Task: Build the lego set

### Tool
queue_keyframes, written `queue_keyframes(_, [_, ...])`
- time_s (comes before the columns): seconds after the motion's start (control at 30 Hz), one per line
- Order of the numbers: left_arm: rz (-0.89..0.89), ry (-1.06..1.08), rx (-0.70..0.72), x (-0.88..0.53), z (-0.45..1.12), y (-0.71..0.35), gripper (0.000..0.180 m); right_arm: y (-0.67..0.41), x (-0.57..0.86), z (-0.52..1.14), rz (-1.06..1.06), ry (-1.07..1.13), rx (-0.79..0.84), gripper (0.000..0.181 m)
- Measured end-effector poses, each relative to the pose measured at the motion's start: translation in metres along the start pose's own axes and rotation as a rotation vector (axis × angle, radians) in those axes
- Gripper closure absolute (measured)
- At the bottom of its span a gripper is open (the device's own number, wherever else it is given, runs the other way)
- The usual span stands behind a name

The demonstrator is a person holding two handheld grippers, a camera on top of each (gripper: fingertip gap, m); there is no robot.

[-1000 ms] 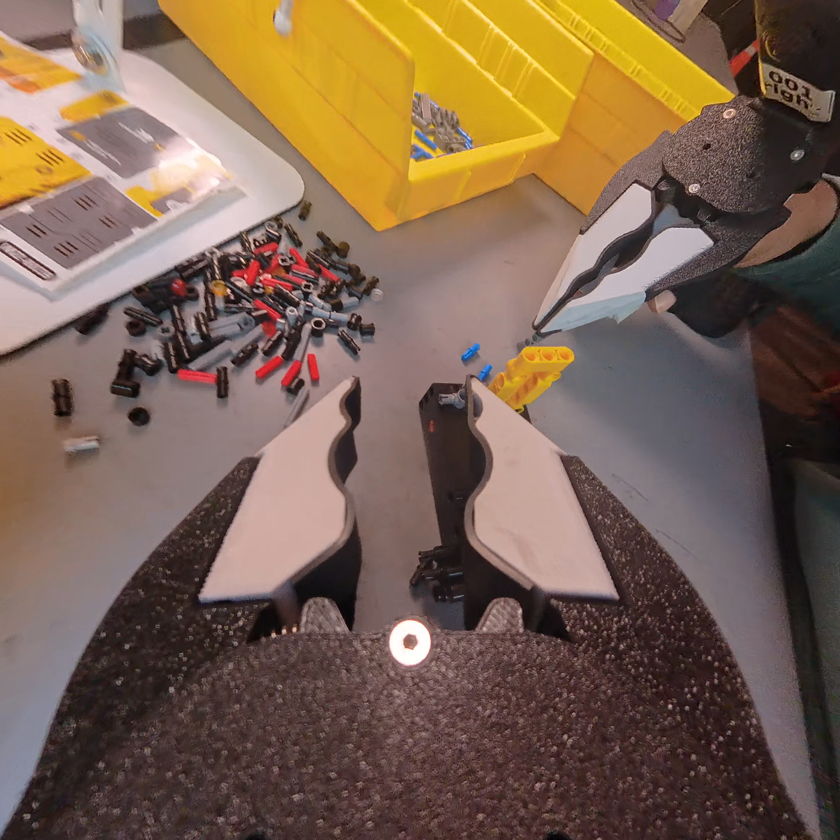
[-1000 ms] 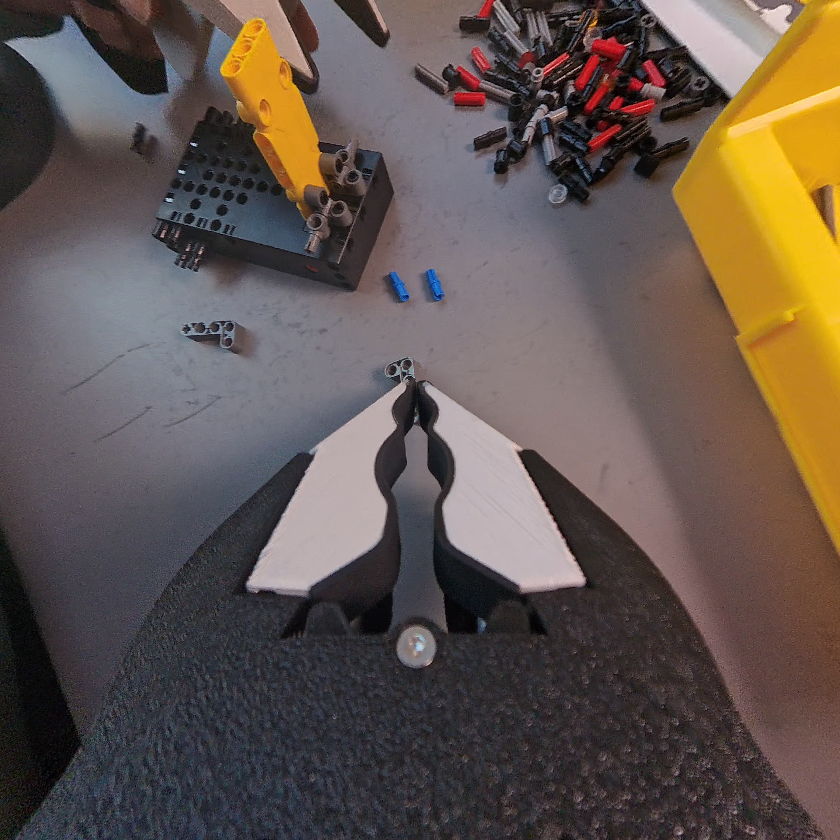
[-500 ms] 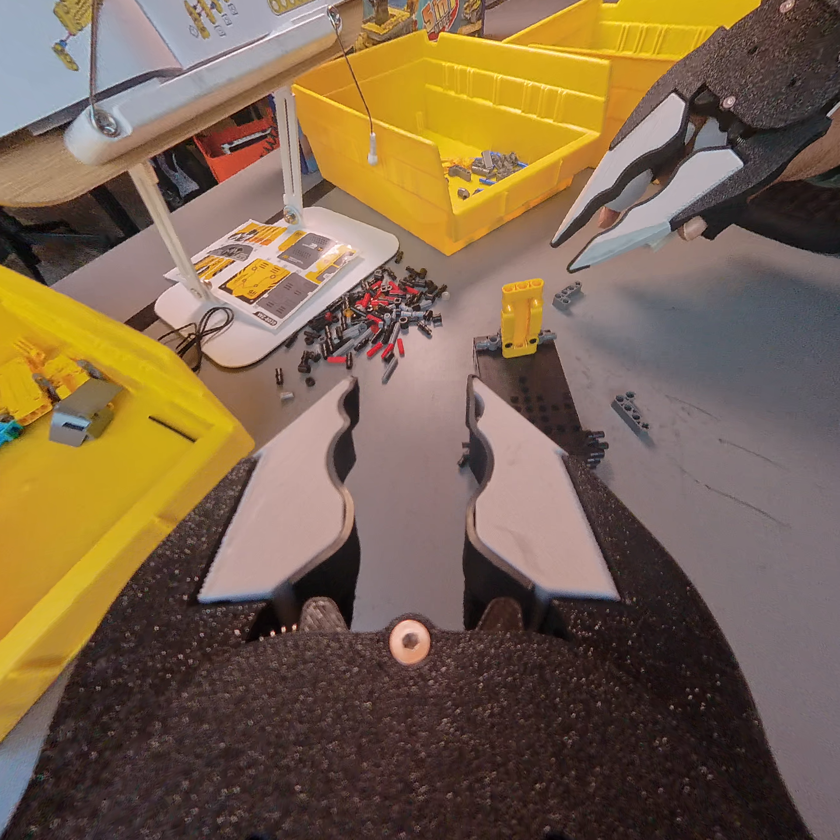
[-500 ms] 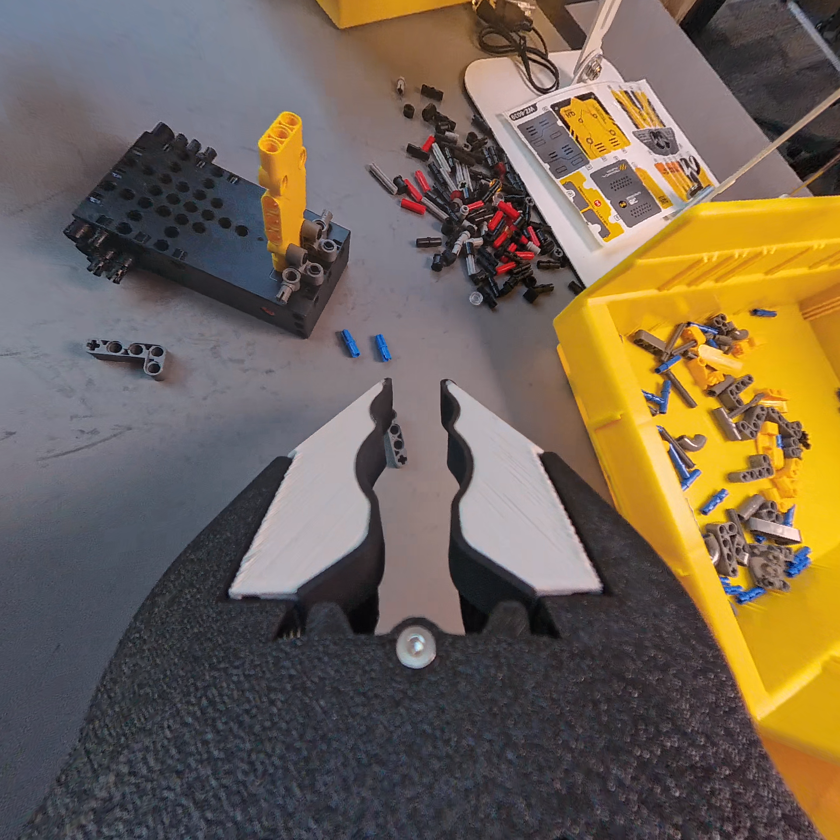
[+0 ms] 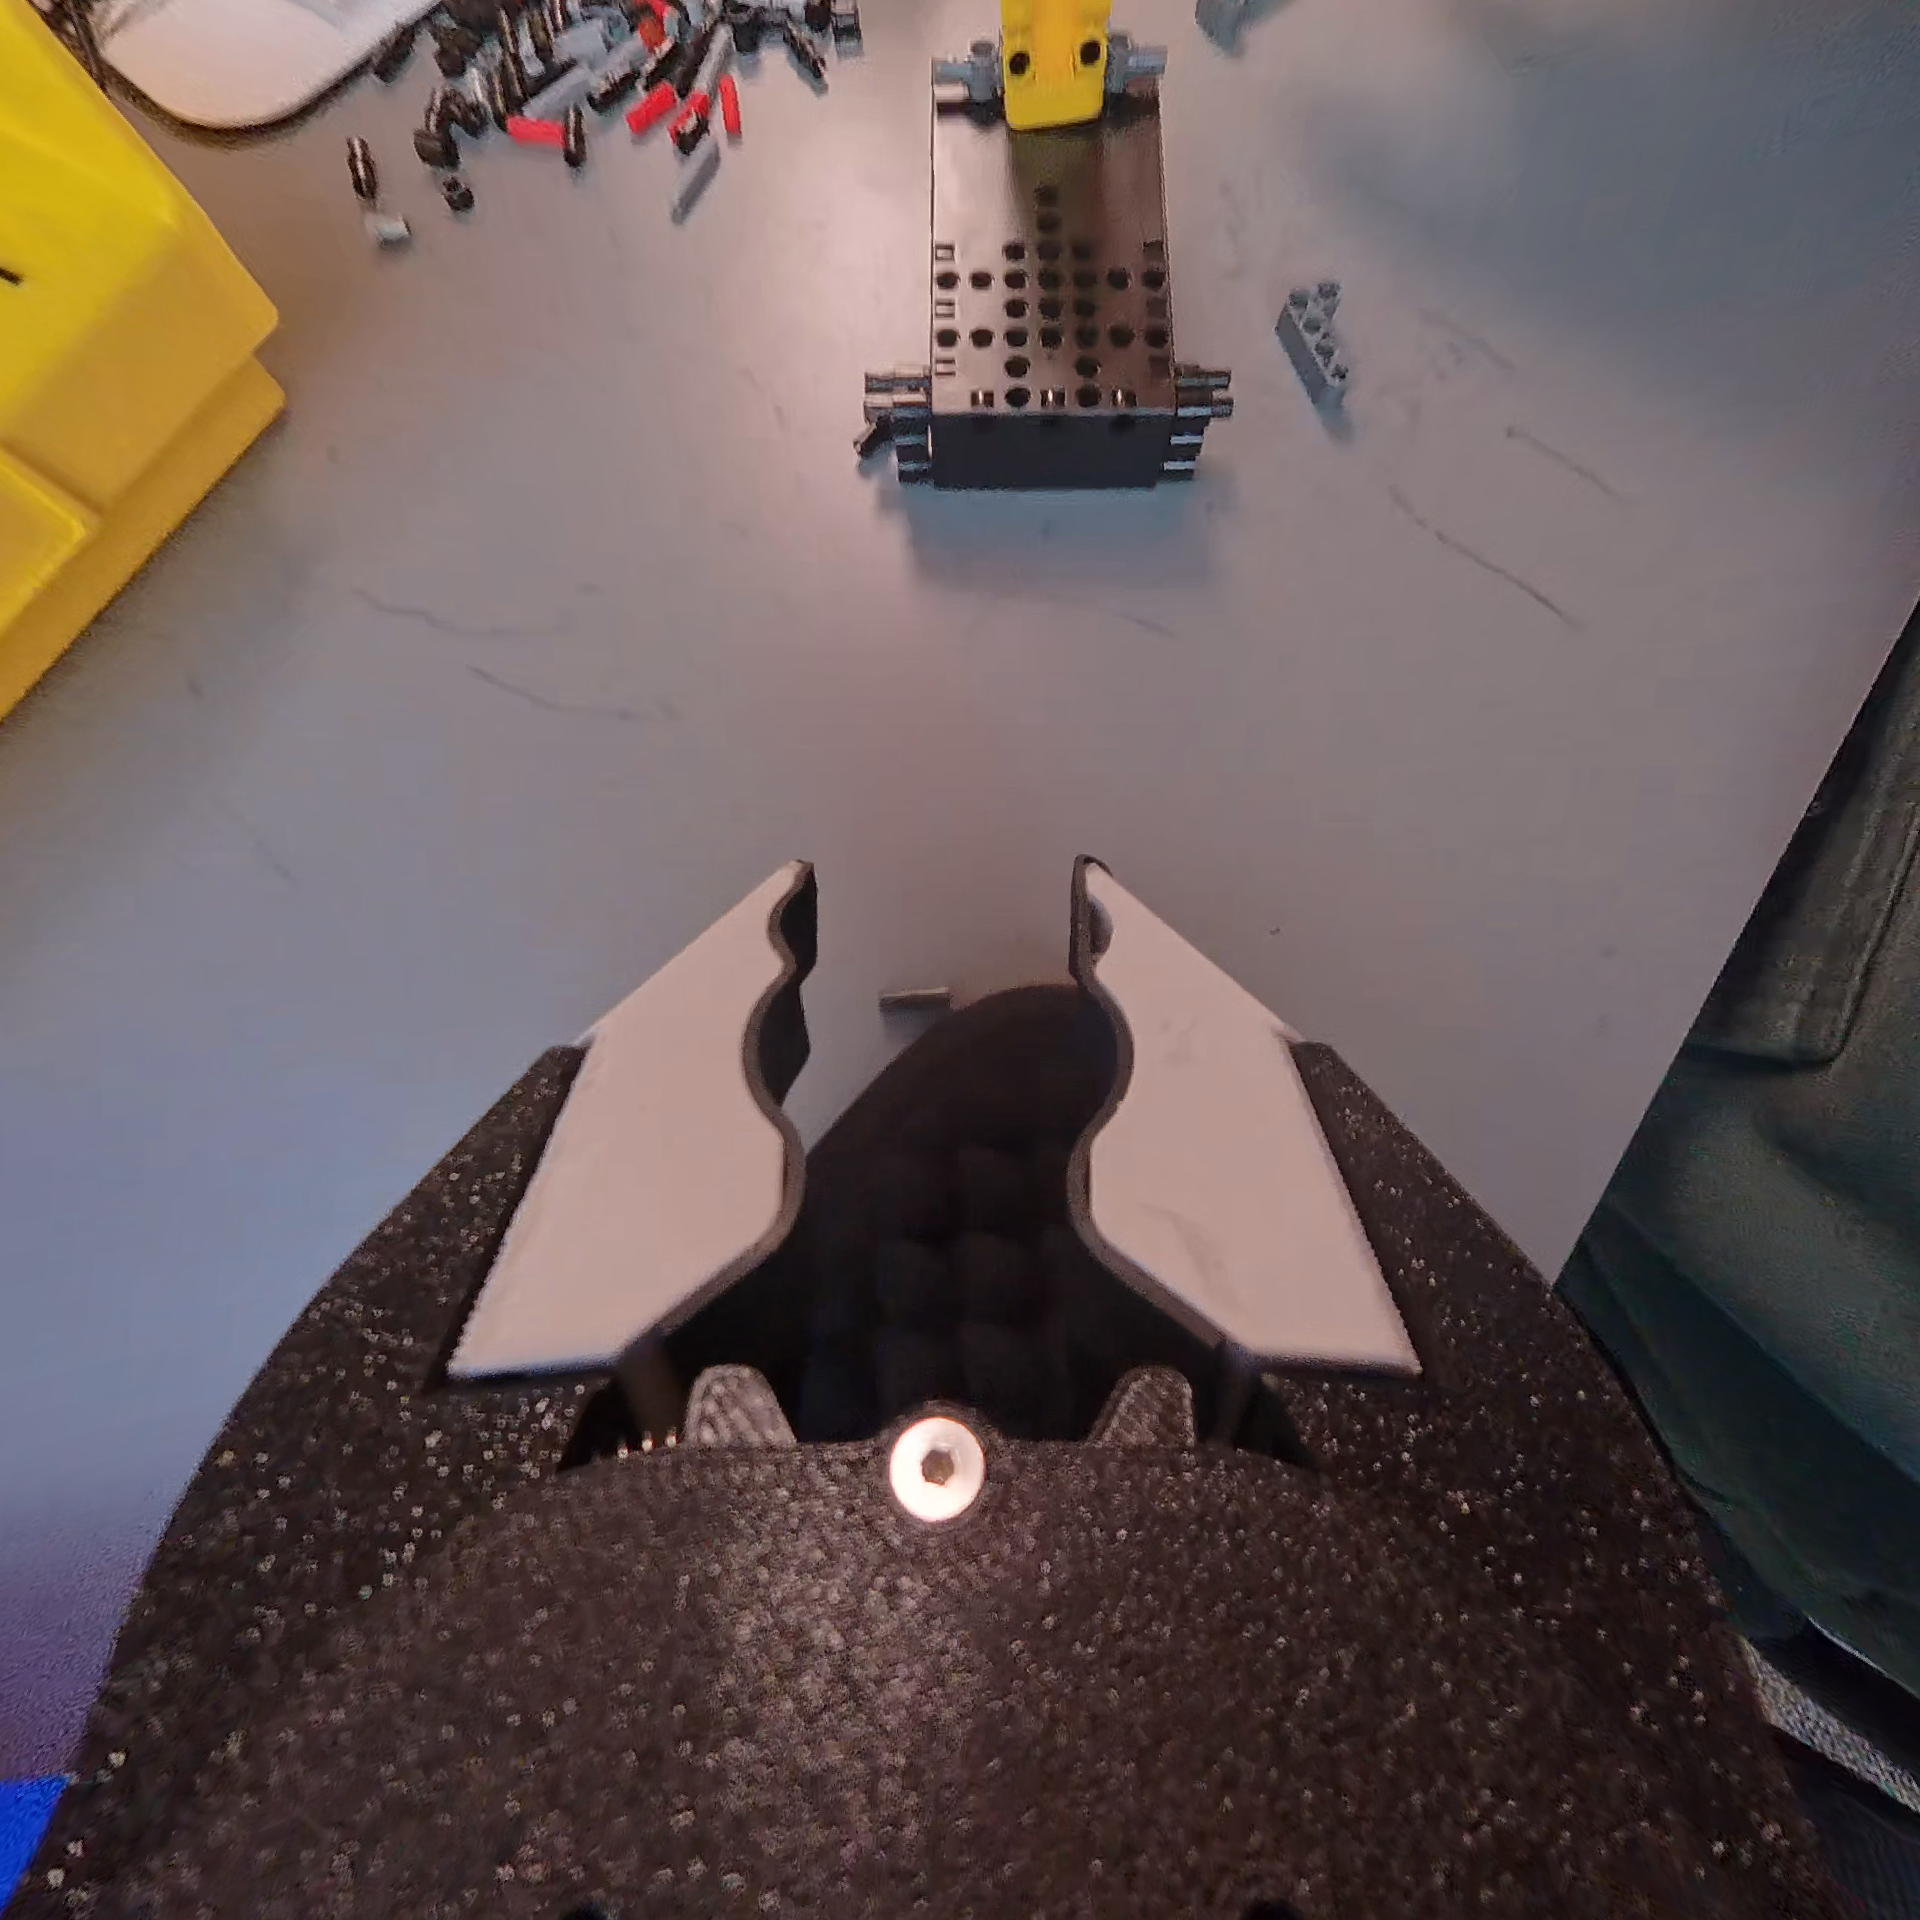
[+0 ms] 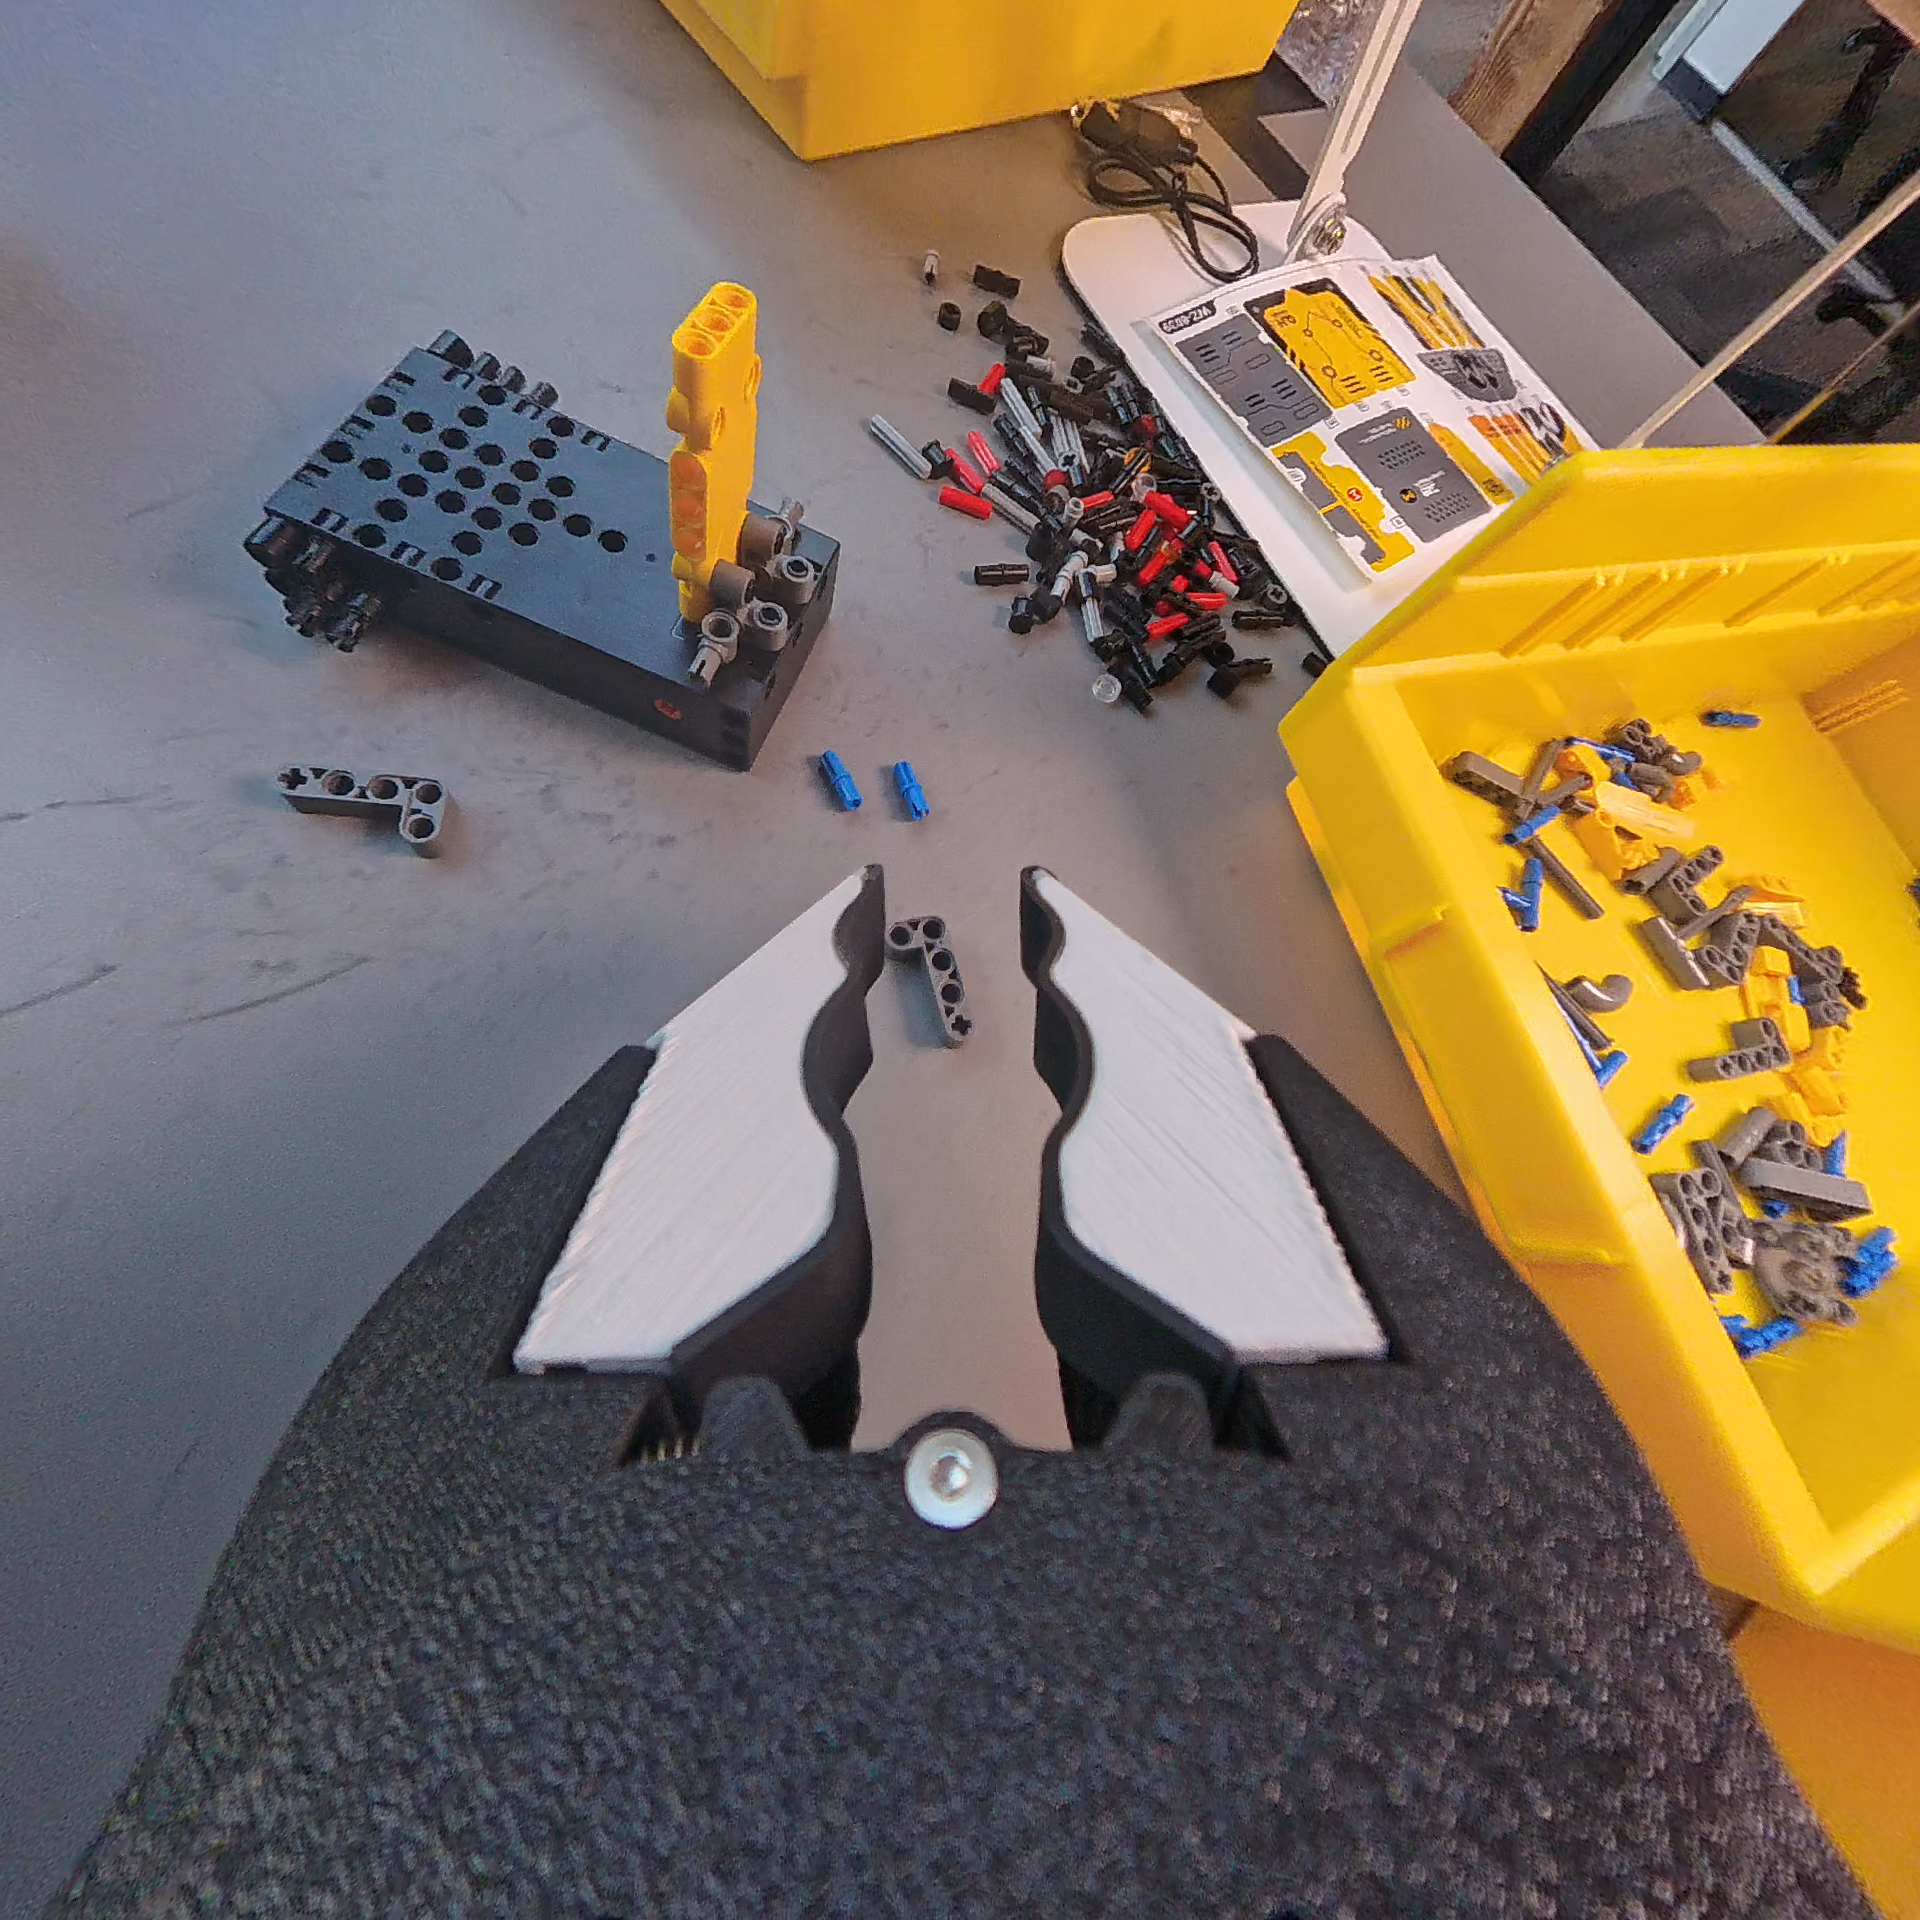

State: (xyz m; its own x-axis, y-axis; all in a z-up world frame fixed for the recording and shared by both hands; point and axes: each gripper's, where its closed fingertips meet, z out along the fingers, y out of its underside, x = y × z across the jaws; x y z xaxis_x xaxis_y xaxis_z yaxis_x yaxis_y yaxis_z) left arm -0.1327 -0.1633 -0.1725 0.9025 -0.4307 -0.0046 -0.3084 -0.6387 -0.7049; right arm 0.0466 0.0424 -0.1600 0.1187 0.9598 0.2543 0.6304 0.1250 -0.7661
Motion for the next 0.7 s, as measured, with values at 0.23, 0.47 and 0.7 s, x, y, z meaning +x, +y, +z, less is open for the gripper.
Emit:
queue_keyframes(0.23, [-0.011,-0.051,-0.133,-0.002,0.004,0.029,0.142,0.003,-0.002,-0.017,0.062,-0.031,0.066,0.154])
queue_keyframes(0.47, [-0.123,-0.055,-0.195,-0.010,0.005,0.035,0.153,0.009,-0.001,-0.023,0.071,-0.030,0.067,0.155])
queue_keyframes(0.7, [-0.049,0.022,-0.351,-0.006,0.010,0.038,0.163,0.005,-0.006,-0.018,0.054,-0.042,0.079,0.156])
